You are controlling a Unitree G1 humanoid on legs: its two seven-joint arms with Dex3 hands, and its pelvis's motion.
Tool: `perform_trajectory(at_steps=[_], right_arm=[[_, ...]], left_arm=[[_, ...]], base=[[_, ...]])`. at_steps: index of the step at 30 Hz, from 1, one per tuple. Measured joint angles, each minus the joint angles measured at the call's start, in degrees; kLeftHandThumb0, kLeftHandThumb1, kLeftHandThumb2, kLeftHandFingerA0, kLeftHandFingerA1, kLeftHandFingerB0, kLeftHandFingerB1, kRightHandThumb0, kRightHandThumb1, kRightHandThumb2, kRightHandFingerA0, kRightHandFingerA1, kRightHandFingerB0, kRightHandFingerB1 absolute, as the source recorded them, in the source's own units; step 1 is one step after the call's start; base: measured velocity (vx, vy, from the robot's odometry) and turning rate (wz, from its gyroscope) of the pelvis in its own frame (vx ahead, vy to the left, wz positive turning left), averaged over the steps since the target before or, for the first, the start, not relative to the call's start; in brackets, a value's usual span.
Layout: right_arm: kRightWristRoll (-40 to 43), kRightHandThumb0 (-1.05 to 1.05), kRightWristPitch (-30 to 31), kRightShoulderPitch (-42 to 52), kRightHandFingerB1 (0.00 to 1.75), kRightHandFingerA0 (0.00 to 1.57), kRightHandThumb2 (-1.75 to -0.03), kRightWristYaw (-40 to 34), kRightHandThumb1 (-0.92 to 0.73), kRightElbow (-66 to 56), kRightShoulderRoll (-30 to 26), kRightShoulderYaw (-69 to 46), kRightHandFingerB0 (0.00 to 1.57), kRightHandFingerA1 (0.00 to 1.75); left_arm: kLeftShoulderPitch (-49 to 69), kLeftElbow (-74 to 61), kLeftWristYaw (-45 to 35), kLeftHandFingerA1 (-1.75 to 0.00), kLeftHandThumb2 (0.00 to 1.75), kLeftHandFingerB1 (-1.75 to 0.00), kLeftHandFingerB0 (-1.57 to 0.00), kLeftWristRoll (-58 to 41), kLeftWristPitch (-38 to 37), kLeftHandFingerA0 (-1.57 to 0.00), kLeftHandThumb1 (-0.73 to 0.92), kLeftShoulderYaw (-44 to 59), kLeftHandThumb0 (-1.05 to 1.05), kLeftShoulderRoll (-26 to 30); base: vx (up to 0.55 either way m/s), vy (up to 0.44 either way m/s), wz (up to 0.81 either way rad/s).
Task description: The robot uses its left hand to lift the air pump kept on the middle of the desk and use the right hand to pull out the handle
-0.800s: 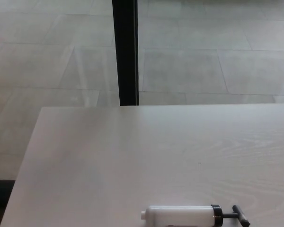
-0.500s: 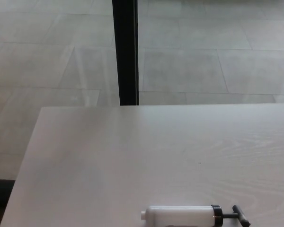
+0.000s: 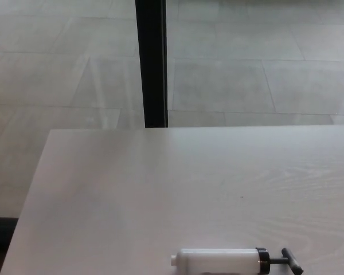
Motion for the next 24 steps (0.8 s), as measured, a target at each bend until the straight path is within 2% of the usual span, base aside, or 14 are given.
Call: perform_trajectory(at_steps=[3, 4, 5, 6, 7, 8, 9, 10, 13, 14, 15, 16, 17, 24], right_arm=[[0.2, -0.54, -1.2, -3.9, 0.32, 0.47, -0.61, 0.0, -0.71, -4.6, 1.3, 3.5, 0.3, 0.42], [0.1, -0.55, -1.5, -4.5, 0.33, 0.49, -0.62, 0.1, -0.71, -6.1, 1.9, 4.9, 0.34, 0.42], [0.0, -0.48, -1.7, -4.8, 0.49, 0.53, -0.96, 0.1, -0.53, -7.6, 2.5, 6.3, 0.27, 0.62], [-0.1, -0.52, -1.8, -4.8, 0.48, 0.54, -0.97, 0.2, -0.56, -8.9, 3.0, 7.6, 0.28, 0.61], [-0.2, -0.55, -1.8, -4.9, 0.48, 0.53, -0.97, 0.2, -0.57, -9.7, 3.4, 8.5, 0.3, 0.61], [-0.4, -0.59, -1.7, -5.0, 0.37, 0.58, -0.61, 0.2, -0.71, -10.7, 4.0, 9.7, 0.49, 0.43], [-0.5, -0.55, -1.7, -5.0, 0.51, 0.58, -0.96, 0.2, -0.56, -11.6, 4.4, 10.8, 0.38, 0.62], [-0.6, -0.6, -1.7, -5.0, 0.39, 0.68, -0.62, 0.3, -0.68, -12.7, 4.9, 11.9, 0.55, 0.45], [-0.9, -0.57, -1.4, -5.0, 0.39, 0.62, -0.62, 0.6, -0.71, -16.5, 6.5, 15.4, 0.5, 0.46], [-1.0, -0.53, -1.1, -4.9, 0.52, 0.53, -0.88, 0.7, -0.6, -18.3, 7.1, 16.7, 0.42, 0.59], [-1.0, -0.51, -1.0, -4.8, 0.42, 0.63, -0.62, 0.8, -0.73, -19.1, 7.4, 17.3, 0.5, 0.52], [-1.1, -0.51, -0.6, -4.6, 0.42, 0.63, -0.62, 0.9, -0.73, -21.4, 8.1, 18.8, 0.5, 0.52], [-1.1, -0.53, -0.3, -4.3, 0.45, 0.67, -0.61, 0.9, -0.71, -23.5, 8.7, 20.2, 0.54, 0.55], [-2.1, -0.54, 3.3, -1.7, 0.44, 0.63, -0.61, 1.3, -0.72, -36.8, 11.8, 30.0, 0.48, 0.54]], left_arm=[[-6.3, -5.9, -0.5, -0.53, 0.61, -0.47, -0.58, -1.0, 0.0, -0.66, 0.69, -2.1, -0.6, -1.0], [-7.7, -8.1, -0.8, -0.53, 0.62, -0.48, -0.57, -1.1, 0.0, -0.62, 0.71, -2.9, -0.59, -1.6], [-8.7, -10.5, -1.0, -0.53, 0.61, -0.47, -0.56, -1.2, 0.0, -0.61, 0.72, -3.9, -0.56, -2.3], [-9.3, -12.7, -1.2, -0.52, 0.62, -0.46, -0.52, -1.3, 0.0, -0.58, 0.73, -4.8, -0.55, -3.2], [-9.7, -14.4, -1.2, -0.56, 0.61, -0.49, -0.55, -1.4, 0.1, -0.6, 0.73, -5.6, -0.57, -3.9], [-10.1, -16.4, -1.3, -0.56, 0.62, -0.49, -0.53, -1.4, 0.1, -0.6, 0.74, -6.5, -0.56, -4.8], [-10.5, -18.1, -1.3, -0.56, 0.62, -0.49, -0.52, -1.4, 0.2, -0.57, 0.76, -7.4, -0.56, -5.7], [-10.9, -20.3, -1.3, -0.58, 0.63, -0.49, -0.5, -1.4, 0.4, -0.57, 0.77, -8.5, -0.54, -6.7], [-11.8, -26.1, -1.2, -0.56, 0.63, -0.48, -0.48, -1.4, 1.0, -0.55, 0.79, -11.8, -0.52, -9.7], [-12.1, -28.3, -1.2, -0.57, 0.62, -0.48, -0.49, -1.4, 1.4, -0.55, 0.76, -13.2, -0.52, -10.8], [-12.2, -29.3, -1.2, -0.7, 1.02, -0.58, -0.37, -1.4, 1.5, -0.54, 0.61, -13.8, -0.5, -11.2], [-12.7, -31.5, -1.1, -0.7, 1.02, -0.58, -0.37, -1.4, 1.9, -0.54, 0.61, -15.3, -0.5, -12.5], [-12.9, -33.4, -1.0, -0.57, 0.62, -0.48, -0.5, -1.3, 2.1, -0.56, 0.76, -16.8, -0.49, -13.5], [-13.7, -43.6, -1.2, -0.65, 0.63, -0.51, -0.52, 0.1, 4.2, -0.61, 0.75, -29.2, -0.49, -19.8]], base=[[0.0, 0.0, 0.0], [0.0, 0.0, 0.0], [0.0, 0.0, 0.0], [0.0, 0.0, 0.0], [0.0, 0.0, 0.0], [0.0, 0.0, 0.0], [0.0, 0.0, 0.0], [0.0, 0.0, 0.0], [0.0, 0.0, 0.0], [0.0, 0.0, 0.0], [0.0, 0.0, 0.0], [0.0, 0.0, 0.0], [0.0, 0.0, 0.0], [0.0, 0.0, 0.0]])
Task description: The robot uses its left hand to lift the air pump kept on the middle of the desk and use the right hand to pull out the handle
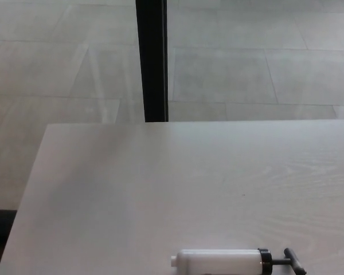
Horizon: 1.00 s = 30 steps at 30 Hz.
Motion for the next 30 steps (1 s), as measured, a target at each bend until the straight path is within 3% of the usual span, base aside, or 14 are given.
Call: perform_trajectory(at_steps=[12, 29, 30], right_arm=[[-0.2, -0.52, 9.2, 4.9, 0.47, 0.65, -0.62, 1.1, -0.72, -14.1, 1.5, 12.5, 0.55, 0.55], [0.0, -0.5, 18.5, 5.4, 0.47, 0.65, -0.62, 1.8, -0.72, -17.3, 1.4, 14.4, 0.55, 0.57], [0.0, -0.51, 18.9, 5.4, 0.48, 0.65, -0.61, 1.9, -0.72, -17.3, 1.4, 14.4, 0.55, 0.57]], left_arm=[[0.0, -9.6, -2.3, -0.7, 0.62, -0.6, -0.62, 3.7, 5.0, -0.61, 0.71, -20.3, -0.5, -2.1], [0.0, -19.7, -5.1, -0.72, 0.59, -0.6, -0.63, 10.2, 17.3, -0.64, 0.67, -41.6, -0.46, -1.0], [-0.1, -20.4, -5.3, -0.81, 0.59, -0.59, -0.63, 10.5, 18.0, -0.63, 0.65, -42.5, -0.47, -0.8]], base=[[0.0, 0.0, 0.0], [0.0, 0.0, 0.0], [0.0, 0.0, 0.0]])
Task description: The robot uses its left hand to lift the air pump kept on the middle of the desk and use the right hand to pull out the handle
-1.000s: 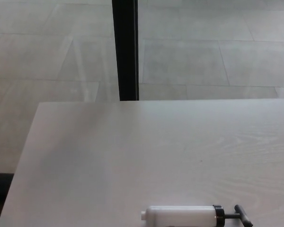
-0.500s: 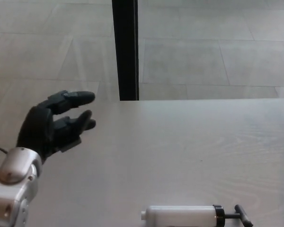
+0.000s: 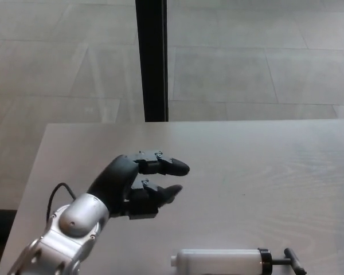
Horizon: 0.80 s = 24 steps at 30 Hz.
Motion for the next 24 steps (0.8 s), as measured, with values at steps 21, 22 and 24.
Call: perform_trajectory(at_steps=[21, 22, 24], right_arm=[[-0.1, -0.5, 4.1, -1.3, 0.5, 0.66, -0.62, 0.4, -0.73, 0.1, -0.1, 0.4, 0.62, 0.62], [-0.1, -0.51, 4.2, -1.4, 0.51, 0.67, -0.62, 0.4, -0.72, 0.1, -0.1, 0.4, 0.61, 0.63], [-0.1, -0.51, 4.2, -1.7, 0.51, 0.69, -0.62, 0.5, -0.72, 0.1, -0.1, 0.4, 0.64, 0.67]], left_arm=[[-8.7, -11.8, -5.3, -0.17, 1.0, -0.19, -0.02, 15.2, 13.0, 0.0, 0.63, -28.0, -1.04, 10.9], [-9.1, -11.8, -5.4, -0.15, 1.0, -0.2, -0.1, 15.7, 13.3, 0.0, 0.63, -28.7, -1.03, 10.9], [-10.1, -11.7, -5.6, -0.13, 1.02, -0.16, -0.03, 17.5, 14.0, 0.0, 0.64, -31.0, -1.04, 11.0]], base=[[0.0, 0.0, 0.0], [0.0, 0.0, 0.0], [0.0, 0.0, 0.0]])
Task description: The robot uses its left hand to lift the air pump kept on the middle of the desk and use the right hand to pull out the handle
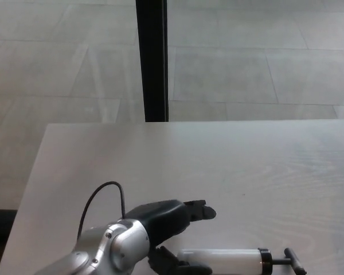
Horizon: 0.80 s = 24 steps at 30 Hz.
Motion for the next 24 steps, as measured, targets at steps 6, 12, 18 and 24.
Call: perform_trajectory(at_steps=[6, 12, 18, 24], right_arm=[[0.0, -0.51, 0.0, -1.2, 0.51, 0.68, -0.61, 0.2, -0.73, 0.0, 0.0, 0.2, 0.65, 0.69], [-0.2, -0.51, 0.1, -2.0, 0.51, 0.68, -0.62, 0.2, -0.72, 0.2, 0.0, 0.5, 0.65, 0.67], [-0.7, -0.52, 0.4, -3.4, 0.51, 0.67, -0.61, 0.4, -0.72, 0.5, -0.1, 0.7, 0.65, 0.69], [-1.6, -0.51, 0.8, -4.1, 0.51, 0.67, -0.62, 0.5, -0.72, 1.0, -0.4, 0.8, 0.65, 0.69]], left_arm=[[-2.8, 1.4, -0.2, -0.14, 0.86, -0.25, -0.06, 5.1, 2.0, 0.0, 0.55, -6.1, -0.96, -0.5], [-3.9, 4.1, 0.2, -0.56, 0.93, -0.49, 0.0, 9.7, 4.3, -0.06, 0.26, -10.3, -0.41, -2.5], [-3.4, 5.7, 3.0, -0.65, 0.61, -0.47, -0.29, 14.8, 7.6, -0.24, 0.71, -11.6, -0.79, -8.5], [-1.1, 6.4, 5.9, -0.6, 0.95, -0.55, -0.29, 19.5, 10.8, -0.24, 0.57, -12.2, -0.8, -16.7]], base=[[0.0, 0.0, 0.0], [0.0, 0.0, 0.0], [0.0, 0.0, 0.0], [0.0, 0.0, 0.0]])
